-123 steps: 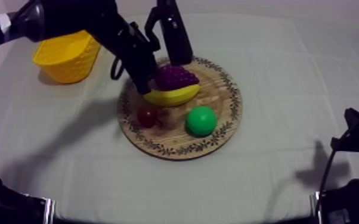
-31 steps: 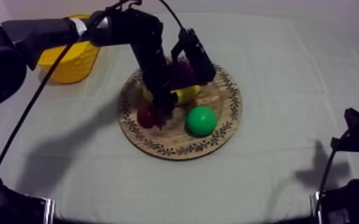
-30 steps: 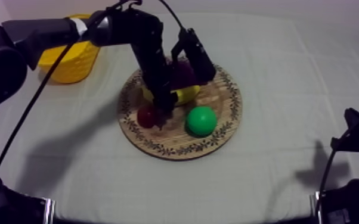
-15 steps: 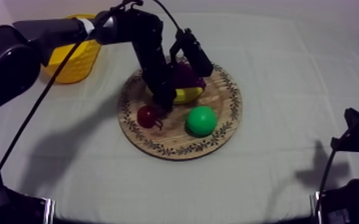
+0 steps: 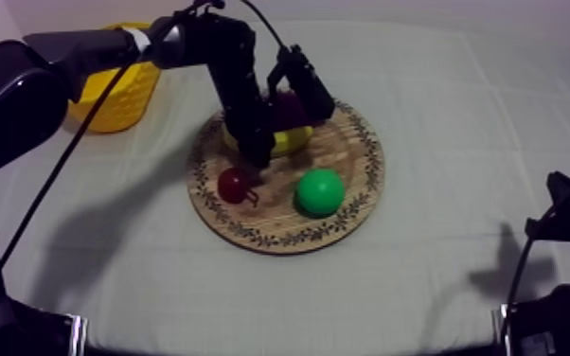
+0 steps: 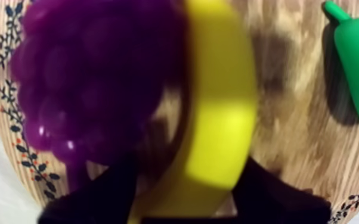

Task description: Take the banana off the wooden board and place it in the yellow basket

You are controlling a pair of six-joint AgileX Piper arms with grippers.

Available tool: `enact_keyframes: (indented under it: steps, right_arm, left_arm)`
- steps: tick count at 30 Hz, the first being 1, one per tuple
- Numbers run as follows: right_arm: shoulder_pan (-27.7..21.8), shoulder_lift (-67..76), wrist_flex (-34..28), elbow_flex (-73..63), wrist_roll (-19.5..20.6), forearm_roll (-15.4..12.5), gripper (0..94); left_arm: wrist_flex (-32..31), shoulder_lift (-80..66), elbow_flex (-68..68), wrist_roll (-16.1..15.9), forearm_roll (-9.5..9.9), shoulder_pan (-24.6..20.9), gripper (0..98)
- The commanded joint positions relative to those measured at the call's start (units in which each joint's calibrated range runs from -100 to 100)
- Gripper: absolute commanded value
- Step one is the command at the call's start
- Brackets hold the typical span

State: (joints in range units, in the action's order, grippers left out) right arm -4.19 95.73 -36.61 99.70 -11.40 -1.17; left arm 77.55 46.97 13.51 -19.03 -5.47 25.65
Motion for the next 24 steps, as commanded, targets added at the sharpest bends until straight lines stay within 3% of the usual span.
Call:
enact_keyframes:
  steps: [1,16,24]
  right_arm:
    - [0.0,0.0,0.0,0.0,0.0,0.0,0.2]
    - [0.0,0.0,0.0,0.0,0.0,0.0,0.2]
    - [0.0,0.0,0.0,0.0,0.0,0.0,0.2]
  left_arm:
    - [-0.1,-0.1,-0.1,-0.1,0.02,0.0,44.4]
    - [-0.4,-0.6,-0.6,0.0,0.18,0.2,26.5]
    - [-2.6,-2.7,-3.3,-0.3,0.22,0.3,23.3]
